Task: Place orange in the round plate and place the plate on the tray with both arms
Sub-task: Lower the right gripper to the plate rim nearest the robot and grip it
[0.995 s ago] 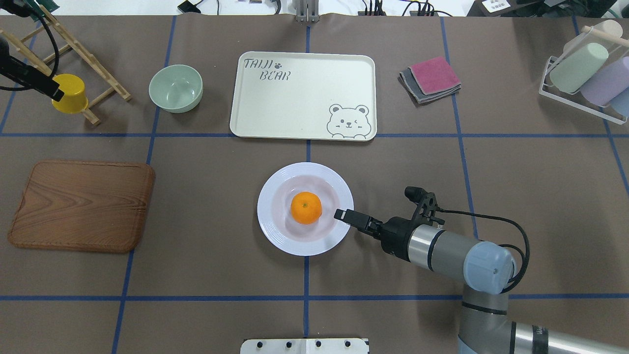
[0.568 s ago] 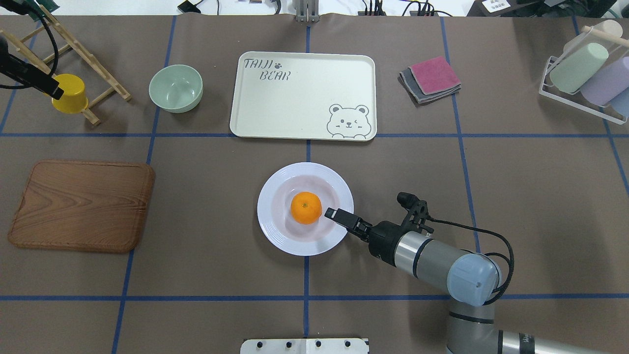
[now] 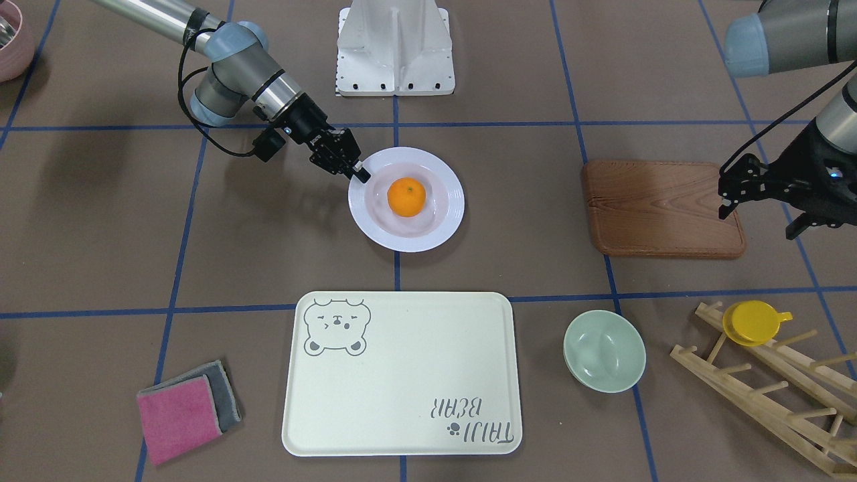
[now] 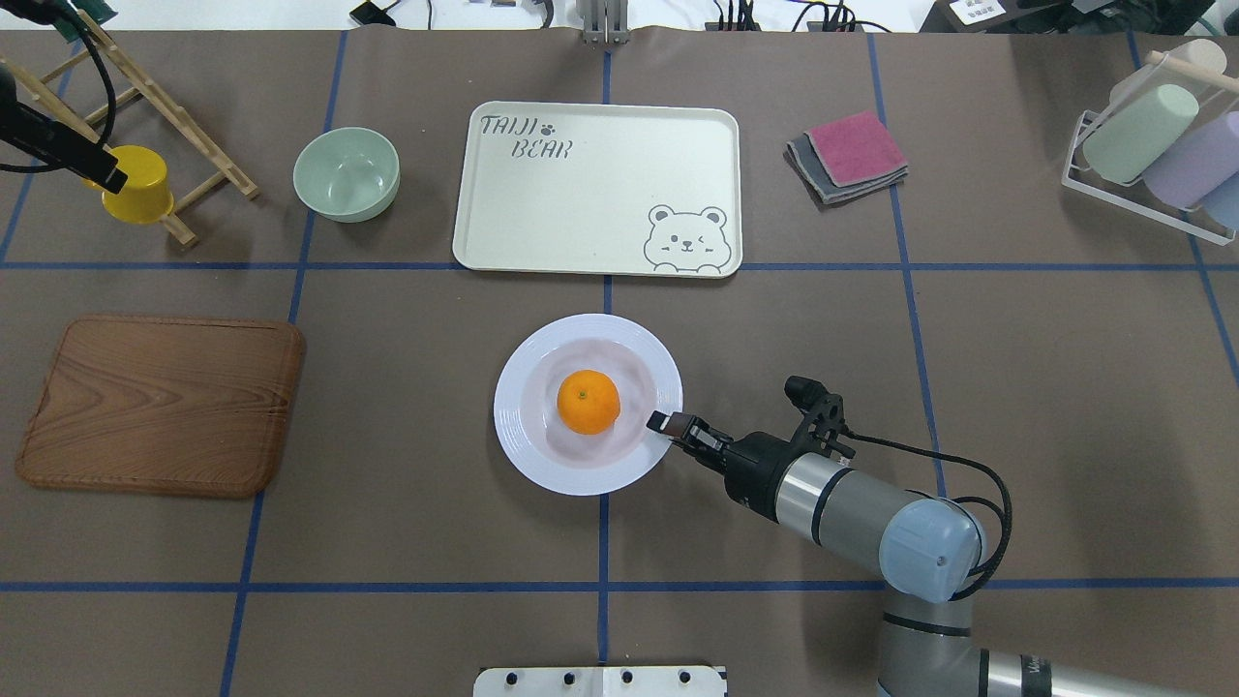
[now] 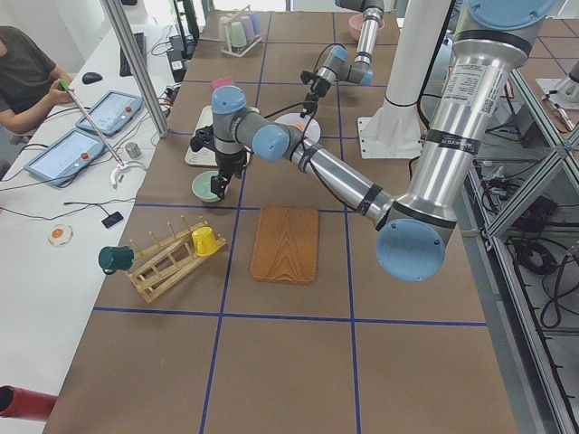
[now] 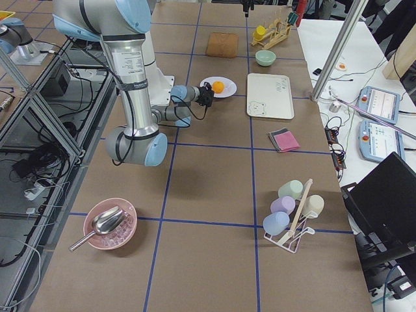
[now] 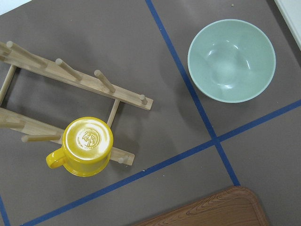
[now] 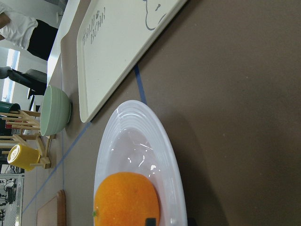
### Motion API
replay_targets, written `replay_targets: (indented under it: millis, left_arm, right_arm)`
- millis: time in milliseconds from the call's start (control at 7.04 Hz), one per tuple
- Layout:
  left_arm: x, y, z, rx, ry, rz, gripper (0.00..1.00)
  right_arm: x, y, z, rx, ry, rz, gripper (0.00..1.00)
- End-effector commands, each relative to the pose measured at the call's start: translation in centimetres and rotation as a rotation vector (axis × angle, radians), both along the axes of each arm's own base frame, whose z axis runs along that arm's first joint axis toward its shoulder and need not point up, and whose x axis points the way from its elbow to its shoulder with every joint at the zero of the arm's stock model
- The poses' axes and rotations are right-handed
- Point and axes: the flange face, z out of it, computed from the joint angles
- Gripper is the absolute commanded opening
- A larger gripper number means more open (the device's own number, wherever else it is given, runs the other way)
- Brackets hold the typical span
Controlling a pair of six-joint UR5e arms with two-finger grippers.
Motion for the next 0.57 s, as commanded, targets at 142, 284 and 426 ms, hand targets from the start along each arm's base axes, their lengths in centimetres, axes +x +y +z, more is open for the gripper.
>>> replay_targets:
  millis: [142,284,426]
  left_arm:
    - [0.1,-0.1,-0.3,-0.014,0.005,-0.018,1.0]
    - [0.1,-0.1,-0.3,-0.014,0.003,-0.019,1.0]
    - [0.1,-0.1,-0.2,-0.013,0.002,-0.02,1.0]
  right_arm:
    - [0.6,0.1,0.6,-0.025,-0.092,0.05,0.26]
    - [0.1,0.4,1.0,-0.03,-0.087,0.065,0.25]
    - [0.0,0.7,1.1,-0.03,-0.084,0.062,0.2]
